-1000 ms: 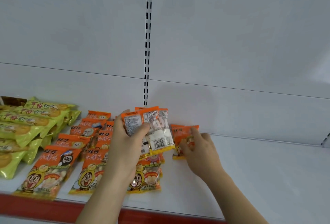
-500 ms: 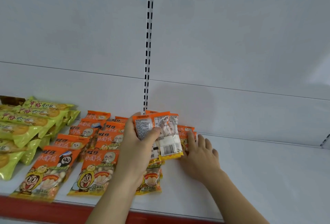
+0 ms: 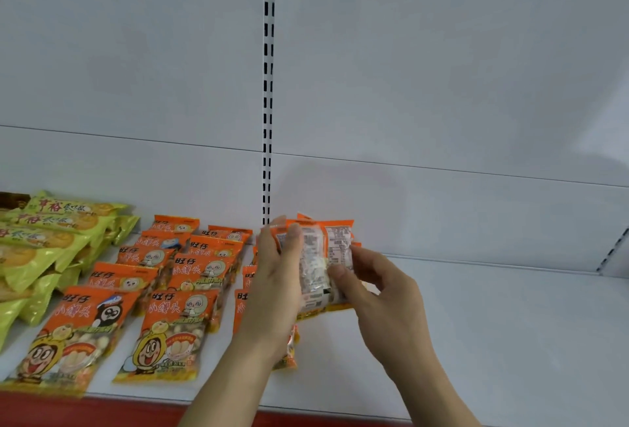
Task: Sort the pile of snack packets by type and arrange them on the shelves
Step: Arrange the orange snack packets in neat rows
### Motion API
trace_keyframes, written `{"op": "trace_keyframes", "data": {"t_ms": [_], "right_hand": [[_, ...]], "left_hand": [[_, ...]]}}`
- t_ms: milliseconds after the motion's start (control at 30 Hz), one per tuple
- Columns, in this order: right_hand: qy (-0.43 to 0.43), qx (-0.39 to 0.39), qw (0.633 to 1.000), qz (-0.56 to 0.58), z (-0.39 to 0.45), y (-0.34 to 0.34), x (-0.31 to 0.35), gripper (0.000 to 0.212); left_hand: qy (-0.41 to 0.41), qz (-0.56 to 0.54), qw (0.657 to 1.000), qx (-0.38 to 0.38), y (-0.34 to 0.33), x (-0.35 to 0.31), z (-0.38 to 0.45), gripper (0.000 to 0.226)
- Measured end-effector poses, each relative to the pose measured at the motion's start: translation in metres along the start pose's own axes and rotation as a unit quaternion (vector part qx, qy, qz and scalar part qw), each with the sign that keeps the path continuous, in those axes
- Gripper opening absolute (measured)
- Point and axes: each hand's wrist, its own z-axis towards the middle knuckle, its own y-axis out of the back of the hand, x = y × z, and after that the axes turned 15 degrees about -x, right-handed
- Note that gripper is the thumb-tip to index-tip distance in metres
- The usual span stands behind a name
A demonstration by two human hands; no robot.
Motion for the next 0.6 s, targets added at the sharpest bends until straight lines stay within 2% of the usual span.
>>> {"op": "trace_keyframes", "data": {"t_ms": [67,167,300,367,433,500,567,600], "right_hand": [[-0.038,0.004,0.998,0.049,0.000,0.001,0.002,0.015],[-0.067,0.000,0.993,0.096,-0.002,0.001,0.011,0.010],[-0.108,-0.012,0.982,0.155,0.001,0.006,0.018,0.009],[-0.095,-0.052,0.979,0.170,0.004,0.010,0.022,0.010],[-0.003,-0.150,0.980,0.129,0.006,0.014,0.023,0.011],[0.177,-0.217,0.960,0.019,0.004,0.011,0.024,0.015],[0.340,-0.183,0.919,-0.076,-0.002,-0.002,0.016,0.009],[0.380,-0.151,0.907,-0.096,-0.006,-0.009,0.009,0.015]], "left_hand": [[0.015,-0.017,1.000,0.002,0.000,0.000,0.001,0.053],[-0.008,0.004,1.000,-0.011,0.003,-0.003,0.004,0.043],[-0.042,0.064,0.997,-0.030,0.009,-0.003,0.009,0.055],[-0.057,0.072,0.994,-0.050,0.013,-0.004,0.009,0.054],[-0.072,0.073,0.992,-0.066,0.014,-0.004,0.009,0.055],[-0.080,0.068,0.992,-0.069,0.013,-0.004,0.007,0.056],[-0.084,0.054,0.993,-0.064,0.008,-0.003,0.004,0.056],[-0.083,0.046,0.994,-0.060,0.006,-0.003,0.003,0.056]]}}
